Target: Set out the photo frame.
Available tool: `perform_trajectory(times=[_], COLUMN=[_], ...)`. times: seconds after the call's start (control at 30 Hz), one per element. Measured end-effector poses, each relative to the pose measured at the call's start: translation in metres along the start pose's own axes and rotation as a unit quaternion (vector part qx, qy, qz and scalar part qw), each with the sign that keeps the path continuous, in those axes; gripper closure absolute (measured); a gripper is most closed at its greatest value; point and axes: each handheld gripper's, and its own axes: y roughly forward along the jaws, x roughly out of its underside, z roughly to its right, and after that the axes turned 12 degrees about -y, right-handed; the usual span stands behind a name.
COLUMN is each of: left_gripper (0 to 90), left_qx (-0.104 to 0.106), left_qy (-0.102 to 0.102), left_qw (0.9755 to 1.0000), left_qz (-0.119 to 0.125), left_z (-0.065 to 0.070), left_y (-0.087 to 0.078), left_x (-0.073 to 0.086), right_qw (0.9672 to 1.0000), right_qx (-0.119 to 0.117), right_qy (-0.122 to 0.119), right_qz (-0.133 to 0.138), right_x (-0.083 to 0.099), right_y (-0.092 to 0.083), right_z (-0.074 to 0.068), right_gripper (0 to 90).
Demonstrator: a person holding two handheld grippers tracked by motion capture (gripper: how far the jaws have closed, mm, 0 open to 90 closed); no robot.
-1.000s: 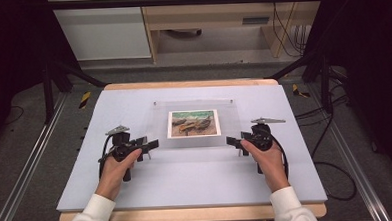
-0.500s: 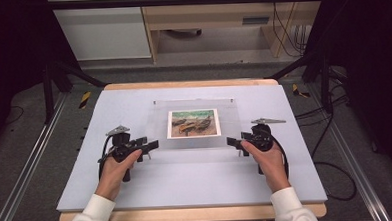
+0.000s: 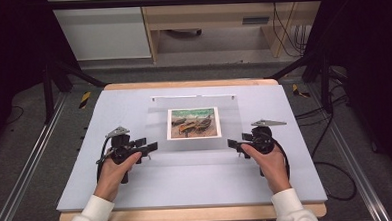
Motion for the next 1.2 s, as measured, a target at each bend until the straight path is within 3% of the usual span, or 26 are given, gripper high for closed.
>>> perform_trajectory(times=[0.37, 0.4, 1.2], left_gripper=[34.0, 34.6, 38.7], left_qx=[-0.006, 0.001, -0.007], left_qy=[0.005, -0.009, 0.007], left_qw=[1.0, 0.9999, 0.9999], left_qz=[-0.001, -0.006, -0.006], left_z=[0.003, 0.005, 0.01], left_y=[-0.004, -0.005, -0.012], left_x=[0.003, 0.004, 0.008], right_qw=[1.0, 1.0, 0.9996], right_qx=[0.004, 0.005, 0.015], right_qy=[-0.005, -0.005, -0.025], right_qz=[0.004, 0.004, 0.001], right_x=[0.003, 0.003, 0.006], right_y=[-0.004, -0.005, -0.013], right_z=[-0.004, -0.005, -0.011], right_gripper=[28.0, 28.1, 32.7])
